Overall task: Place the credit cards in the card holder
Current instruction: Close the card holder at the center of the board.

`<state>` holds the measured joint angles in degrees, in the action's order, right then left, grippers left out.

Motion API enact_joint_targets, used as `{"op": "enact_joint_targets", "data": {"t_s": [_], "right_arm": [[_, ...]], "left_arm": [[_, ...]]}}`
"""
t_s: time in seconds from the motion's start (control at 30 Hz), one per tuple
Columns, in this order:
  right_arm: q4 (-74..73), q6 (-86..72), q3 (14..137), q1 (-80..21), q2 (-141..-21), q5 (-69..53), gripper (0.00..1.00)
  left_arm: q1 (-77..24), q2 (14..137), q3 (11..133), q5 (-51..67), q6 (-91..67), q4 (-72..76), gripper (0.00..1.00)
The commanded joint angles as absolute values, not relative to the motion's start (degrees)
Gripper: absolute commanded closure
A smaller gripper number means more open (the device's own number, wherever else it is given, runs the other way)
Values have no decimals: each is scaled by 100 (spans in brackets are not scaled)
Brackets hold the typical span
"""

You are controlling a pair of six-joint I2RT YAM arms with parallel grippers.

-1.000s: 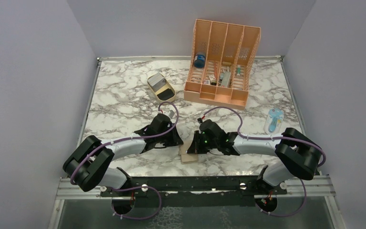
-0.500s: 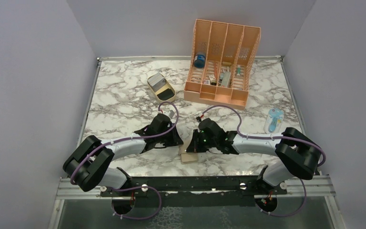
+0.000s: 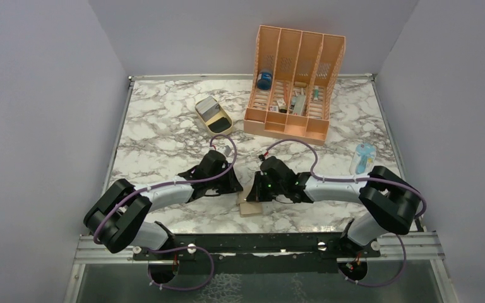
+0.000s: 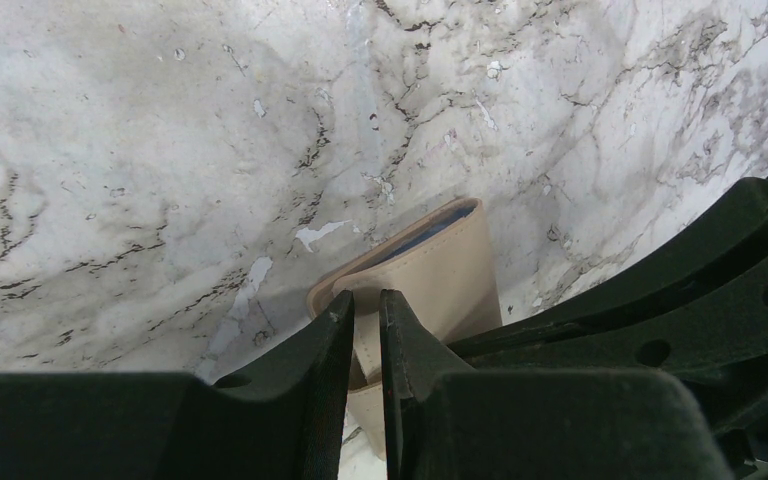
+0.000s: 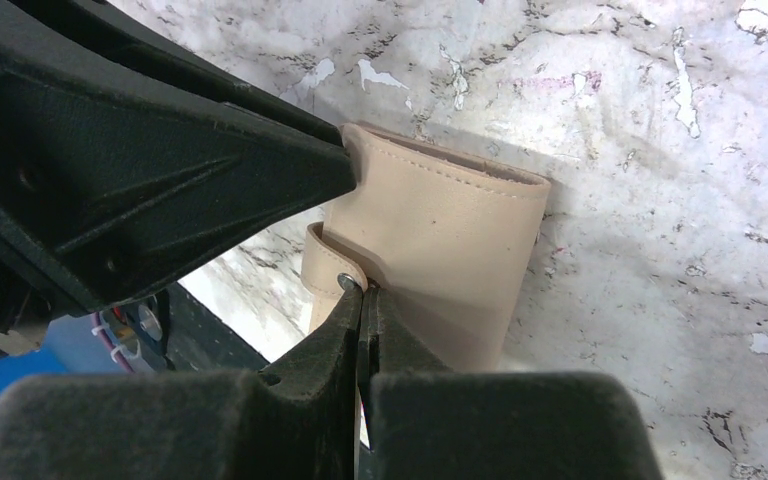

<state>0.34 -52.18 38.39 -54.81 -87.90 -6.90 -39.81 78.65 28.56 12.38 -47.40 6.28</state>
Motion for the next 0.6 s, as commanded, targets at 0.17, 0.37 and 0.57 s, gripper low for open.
{"op": "enact_joint_targets", "data": {"t_s": [0.17,0.37,0.57], "right_arm": [[-378,-5174,4009,-5493,-9037,-403,99],[36,-5163,3867,-5493,-8743,-699,99],[31,-5095,4118,-5491,-8734,-991,99]], "left_arm": [[-3973,7764,2856,1151,-4623,428,81],[-3981,7324,2917,1204,-4672,345,77],[-3981,7443,2660,1852,-4881,1415,77]]}}
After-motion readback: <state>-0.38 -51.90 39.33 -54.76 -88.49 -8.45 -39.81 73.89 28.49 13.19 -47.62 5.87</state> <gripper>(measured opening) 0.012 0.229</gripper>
